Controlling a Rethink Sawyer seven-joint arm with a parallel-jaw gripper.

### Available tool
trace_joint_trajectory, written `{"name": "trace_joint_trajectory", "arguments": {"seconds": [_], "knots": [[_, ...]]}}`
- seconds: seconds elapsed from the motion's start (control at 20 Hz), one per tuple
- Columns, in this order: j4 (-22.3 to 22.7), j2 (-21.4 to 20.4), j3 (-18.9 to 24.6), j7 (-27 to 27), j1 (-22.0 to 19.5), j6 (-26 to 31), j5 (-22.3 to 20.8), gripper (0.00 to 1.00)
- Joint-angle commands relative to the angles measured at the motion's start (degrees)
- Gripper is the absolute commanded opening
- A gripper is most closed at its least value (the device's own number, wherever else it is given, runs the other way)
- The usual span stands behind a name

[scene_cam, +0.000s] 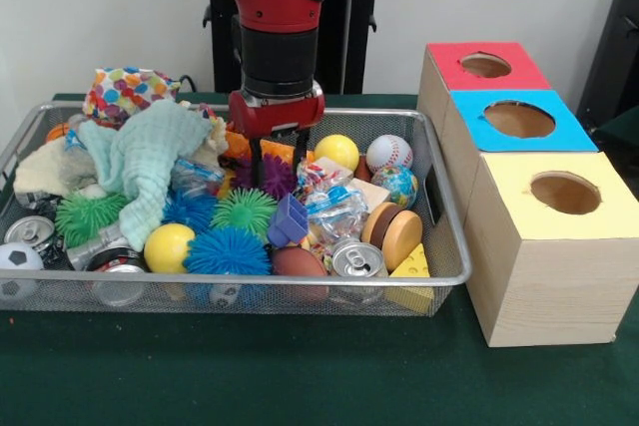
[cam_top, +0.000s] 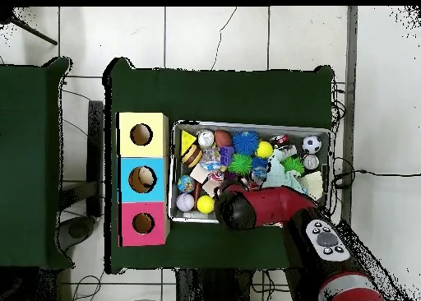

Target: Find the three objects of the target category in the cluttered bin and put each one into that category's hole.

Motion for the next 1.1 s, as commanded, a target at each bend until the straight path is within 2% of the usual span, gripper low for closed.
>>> {"name": "trace_joint_trajectory", "arguments": {"seconds": [0.05,0.2,0.35,0.45,0.75,1.1], "knots": [[-8.7,6.5,1.5,6.8,1.4,-1.1,1.0,1.0],[-10.8,8.2,1.9,6.0,1.0,-1.5,0.5,1.0],[-11.6,8.3,2.7,4.8,0.0,-0.6,0.3,1.0],[-11.2,6.8,3.8,3.7,-0.8,1.2,0.7,1.0],[-9.5,-1.1,9.3,0.2,-3.8,9.8,5.5,1.0],[-12.1,-1.3,10.8,1.1,-3.3,11.5,7.3,1.0]]}}
